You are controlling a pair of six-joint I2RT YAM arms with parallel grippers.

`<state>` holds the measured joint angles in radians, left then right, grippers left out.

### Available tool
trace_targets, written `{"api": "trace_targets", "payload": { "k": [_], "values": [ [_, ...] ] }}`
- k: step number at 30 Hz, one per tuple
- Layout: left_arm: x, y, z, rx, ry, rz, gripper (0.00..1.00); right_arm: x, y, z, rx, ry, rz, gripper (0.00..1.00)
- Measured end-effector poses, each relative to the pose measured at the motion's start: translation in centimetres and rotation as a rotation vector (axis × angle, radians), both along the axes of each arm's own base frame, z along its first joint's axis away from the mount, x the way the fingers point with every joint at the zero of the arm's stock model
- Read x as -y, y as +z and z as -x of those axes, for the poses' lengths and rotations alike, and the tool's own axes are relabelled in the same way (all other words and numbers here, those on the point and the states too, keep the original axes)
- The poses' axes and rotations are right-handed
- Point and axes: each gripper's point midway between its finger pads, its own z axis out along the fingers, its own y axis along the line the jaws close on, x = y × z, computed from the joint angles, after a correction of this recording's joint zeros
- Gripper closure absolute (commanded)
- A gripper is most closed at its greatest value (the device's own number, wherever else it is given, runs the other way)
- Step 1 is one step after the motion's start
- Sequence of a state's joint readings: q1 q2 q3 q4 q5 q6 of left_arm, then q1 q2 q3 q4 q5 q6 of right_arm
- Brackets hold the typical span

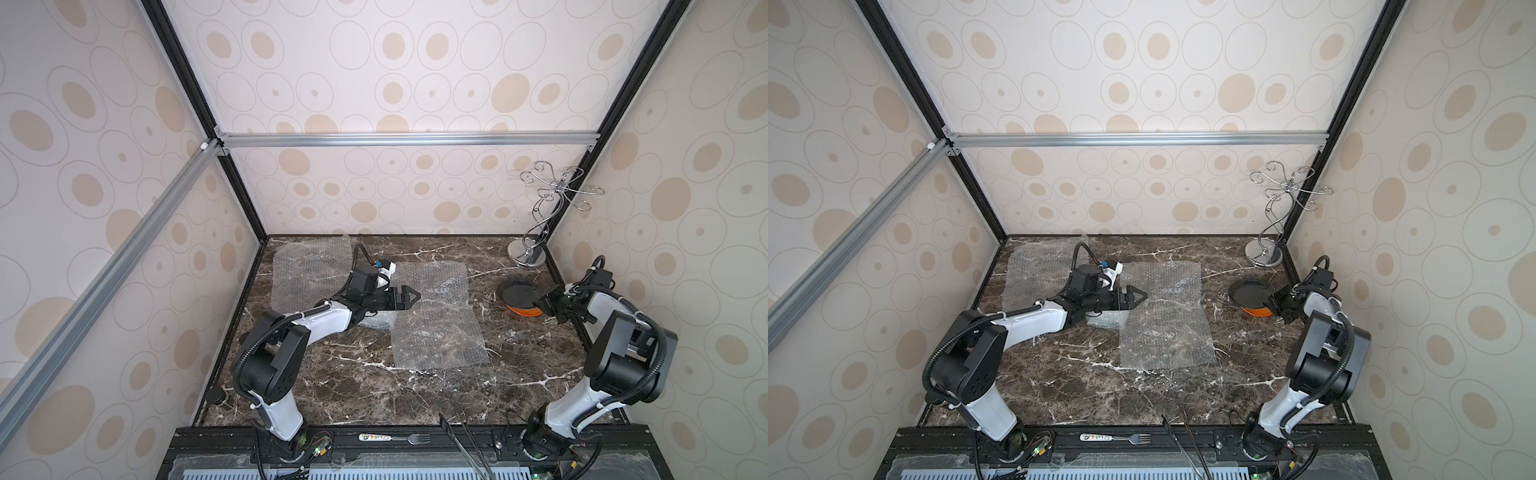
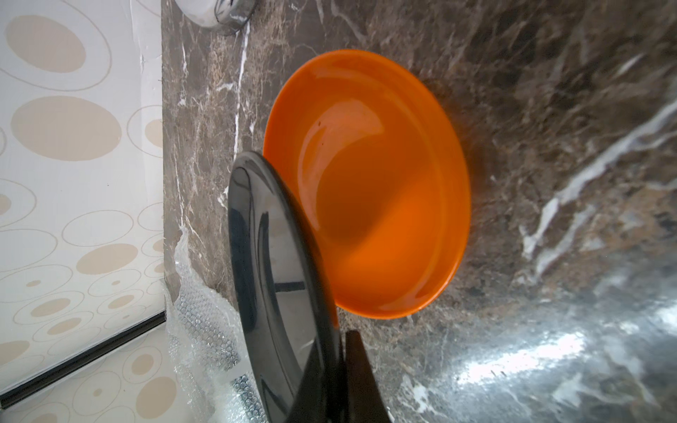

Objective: Unpack dinner plates from bubble wrap
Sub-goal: Place the plate on the plate.

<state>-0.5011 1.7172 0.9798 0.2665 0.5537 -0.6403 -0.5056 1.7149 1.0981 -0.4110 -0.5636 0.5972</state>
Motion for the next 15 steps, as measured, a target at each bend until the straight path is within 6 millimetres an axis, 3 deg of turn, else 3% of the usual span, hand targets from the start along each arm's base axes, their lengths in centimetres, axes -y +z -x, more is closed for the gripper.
{"api": "trace_targets", "payload": {
  "k": [15],
  "values": [
    [-1.1, -1.0, 0.2, -0.024, 0.029, -0.033, 0.0, 2.7, -1.5, -2.0, 0.006, -0.035, 0.022, 0.94]
  ]
}}
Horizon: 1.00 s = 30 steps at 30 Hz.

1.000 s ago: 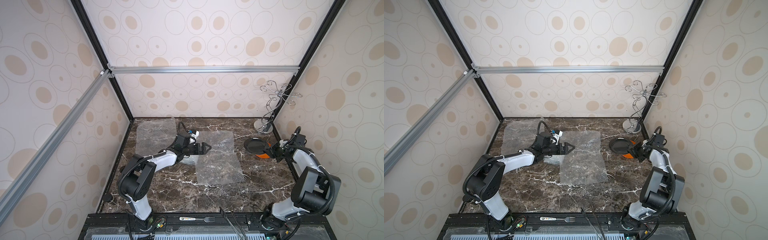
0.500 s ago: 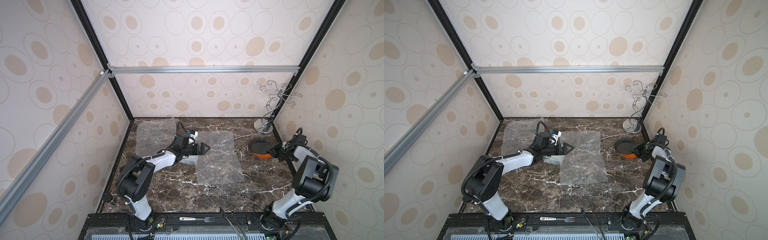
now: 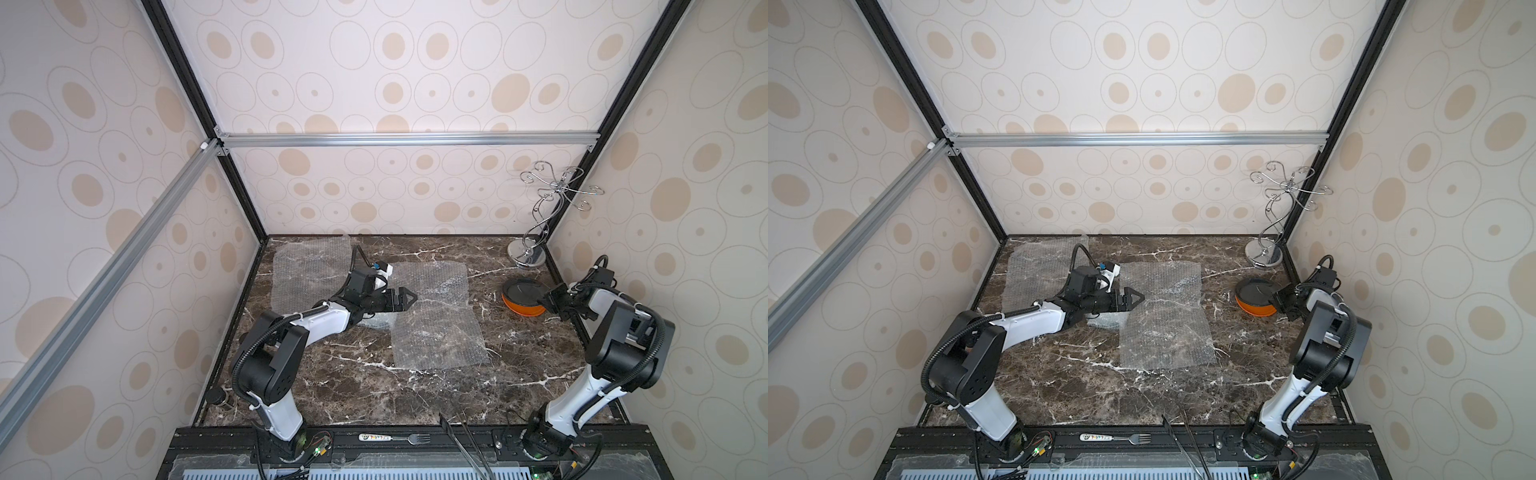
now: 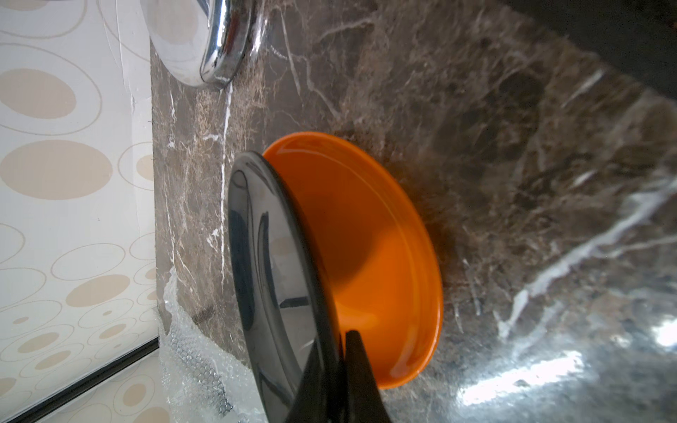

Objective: Unpack dinner plates from bubble wrap
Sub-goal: Place the plate on the plate.

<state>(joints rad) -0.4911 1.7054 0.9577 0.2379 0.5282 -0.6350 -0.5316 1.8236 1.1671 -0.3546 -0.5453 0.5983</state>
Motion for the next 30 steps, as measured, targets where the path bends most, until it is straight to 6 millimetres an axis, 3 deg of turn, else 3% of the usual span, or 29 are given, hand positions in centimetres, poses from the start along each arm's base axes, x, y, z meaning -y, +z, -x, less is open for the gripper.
{"api": "trace_targets", "payload": {
  "k": [5, 12, 17, 30],
  "values": [
    [-0.7, 0.3, 0.3, -0.002, 0.019, -0.02, 0.0, 0.1, -0.7, -0.1, -0.011, 0.0, -0.007, 0.91],
    [-1.1, -0.1, 0.5, -0.007, 0.024, -0.05, 0.0, 0.2, -0.9, -0.1, -0.011, 0.0, 0.005, 0.7],
    [-1.9, -0.5, 0.8, -0.011, 0.049, -0.084, 0.0, 0.2, -1.0, 1.0, -0.04, 0.001, 0.038, 0.56],
    [-4.0, -0.3, 1.8, 0.004, 0.104, -0.149, 0.0, -0.2, 4.0, 4.0, 0.01, 0.024, 0.189, 0.48]
  ]
}}
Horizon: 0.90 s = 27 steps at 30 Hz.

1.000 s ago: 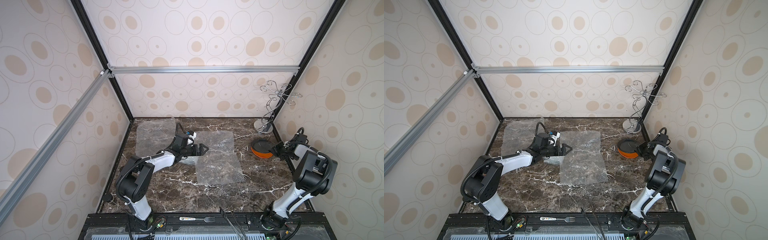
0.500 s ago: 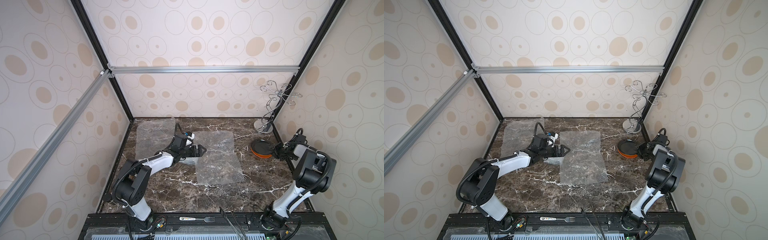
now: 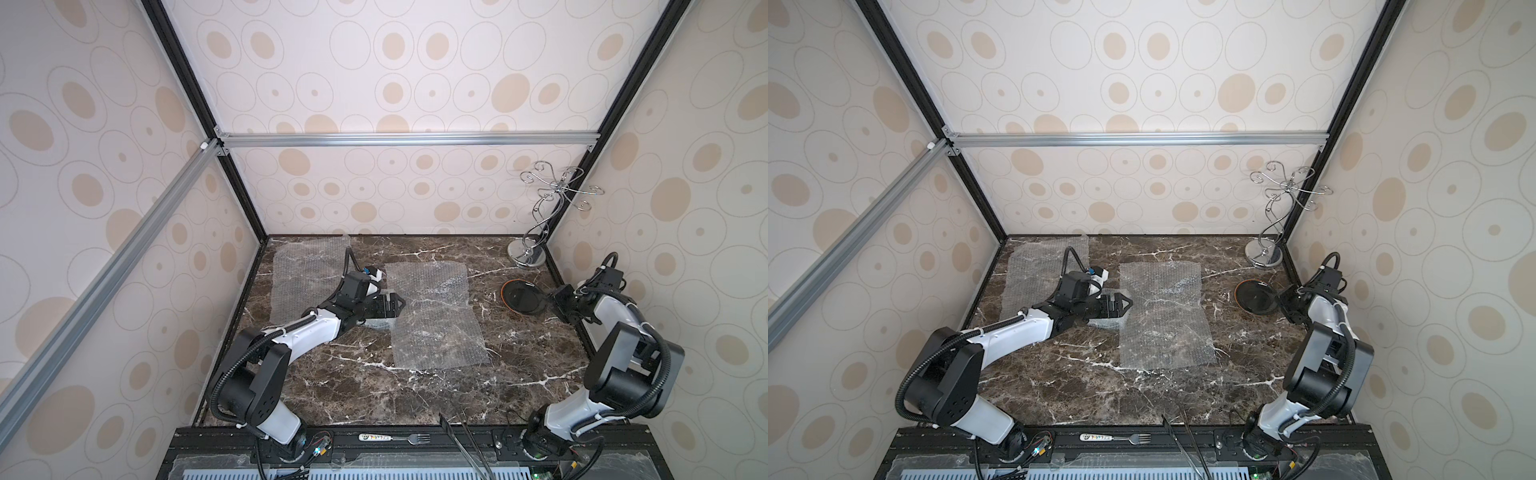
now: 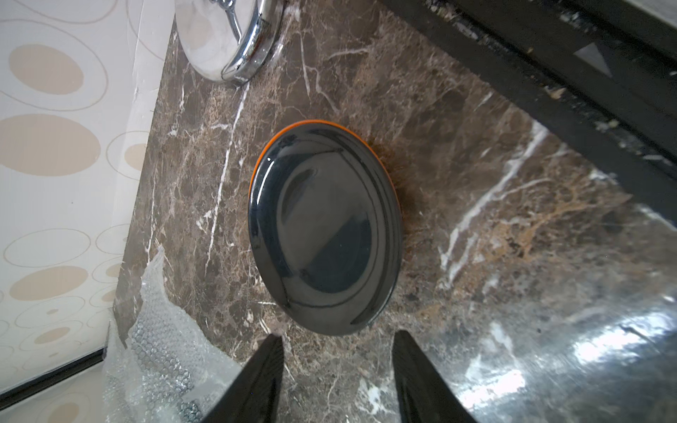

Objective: Unpack dinner plates from bubble wrap
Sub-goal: Place the plate on the plate.

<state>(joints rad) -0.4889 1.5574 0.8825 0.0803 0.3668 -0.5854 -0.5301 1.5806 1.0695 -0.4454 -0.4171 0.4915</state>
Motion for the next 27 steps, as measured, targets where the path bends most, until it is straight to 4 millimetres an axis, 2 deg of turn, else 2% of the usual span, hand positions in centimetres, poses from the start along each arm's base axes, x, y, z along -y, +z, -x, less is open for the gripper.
{"api": "trace_targets", "payload": {
  "k": [3, 5, 7, 10, 13, 14, 15, 21, 27],
  "values": [
    [-0.3, -0.1, 0.2, -0.004, 0.009, -0.009, 0.0, -0.4, 0.5, 0.4, 0.004, 0.016, 0.018, 0.46],
    [-0.4, -0.5, 0.6, -0.015, 0.017, -0.016, 0.0, -1.8, 0.7, 1.1, 0.008, 0.049, 0.033, 0.43],
    [-0.6, -1.0, 1.2, -0.029, 0.036, -0.026, 0.0, -4.4, 1.4, 1.5, 0.025, 0.125, 0.037, 0.41],
    [-0.6, -2.1, 2.1, -0.063, 0.054, -0.033, 0.0, -8.4, 2.2, 1.7, 0.057, 0.239, 0.04, 0.31],
    [-0.6, -3.1, 2.7, -0.093, 0.071, -0.041, 0.0, -11.8, 2.1, 2.2, 0.062, 0.334, 0.039, 0.25],
    [-0.5, -3.2, 2.7, -0.097, 0.073, -0.04, 0.0, -12.7, 2.0, 2.4, 0.06, 0.356, 0.037, 0.17],
    [-0.4, -3.2, 2.8, -0.1, 0.074, -0.038, 0.0, -13.4, 1.9, 2.5, 0.056, 0.372, 0.033, 0.01],
    [0.2, -4.1, 2.5, -0.121, 0.065, -0.049, 0.02, -16.2, 1.9, 3.1, 0.048, 0.459, 0.043, 0.01],
    [0.8, -6.1, 2.4, -0.157, 0.059, -0.081, 0.11, -17.0, 1.0, 4.1, 0.021, 0.487, 0.037, 0.01]
  ]
}}
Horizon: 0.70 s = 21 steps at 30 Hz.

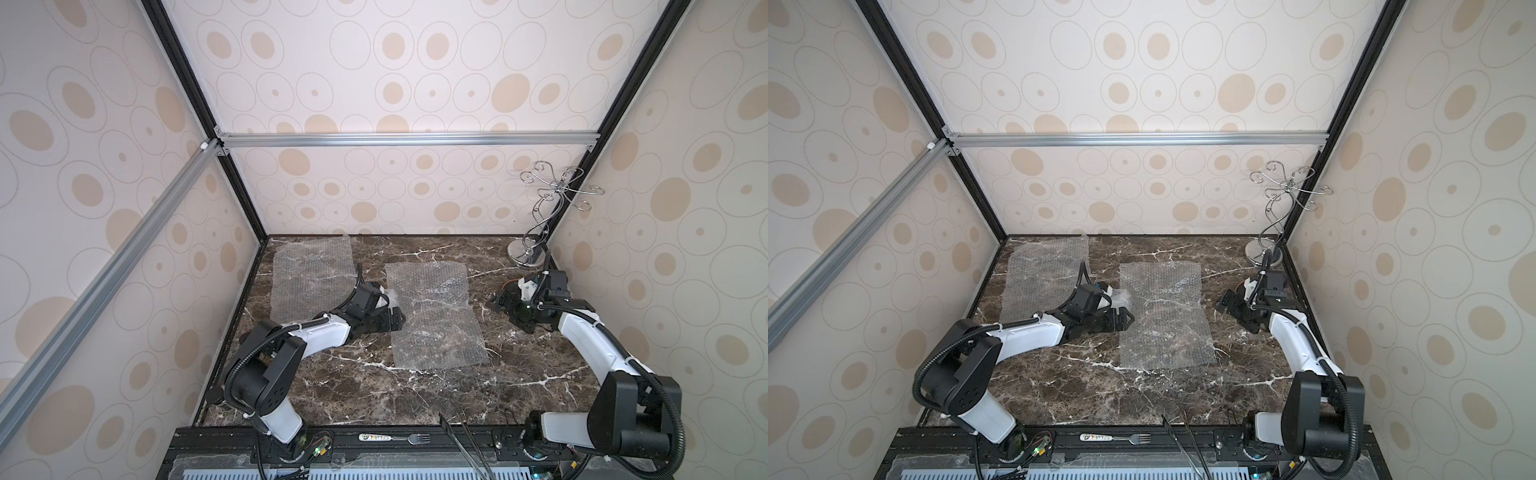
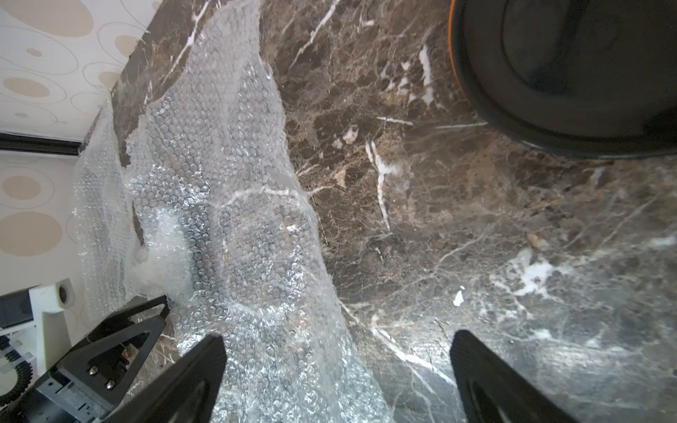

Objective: Unpack dinner plates from bubble wrap
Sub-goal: Place the plate on the plate, then pick up the bubble wrap from the center of the board.

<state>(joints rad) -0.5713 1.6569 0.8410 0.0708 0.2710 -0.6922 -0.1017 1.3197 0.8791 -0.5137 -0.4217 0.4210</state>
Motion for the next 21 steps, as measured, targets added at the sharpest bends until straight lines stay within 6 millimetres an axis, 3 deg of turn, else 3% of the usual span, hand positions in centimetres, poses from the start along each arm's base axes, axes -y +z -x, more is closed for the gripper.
{"api": "trace_targets", "payload": {
  "k": [8, 21],
  "values": [
    [0.7, 0.3, -0.6, 0.013, -0.001, 0.013, 0.32, -0.1, -1.2, 1.3, -0.045, 0.018, 0.006, 0.01],
    [2.5, -0.3, -0.7, -0.004, -0.031, 0.029, 0.33, -0.1, -1.2, 1.1, -0.041, 0.022, 0.008, 0.01]
  ]
}}
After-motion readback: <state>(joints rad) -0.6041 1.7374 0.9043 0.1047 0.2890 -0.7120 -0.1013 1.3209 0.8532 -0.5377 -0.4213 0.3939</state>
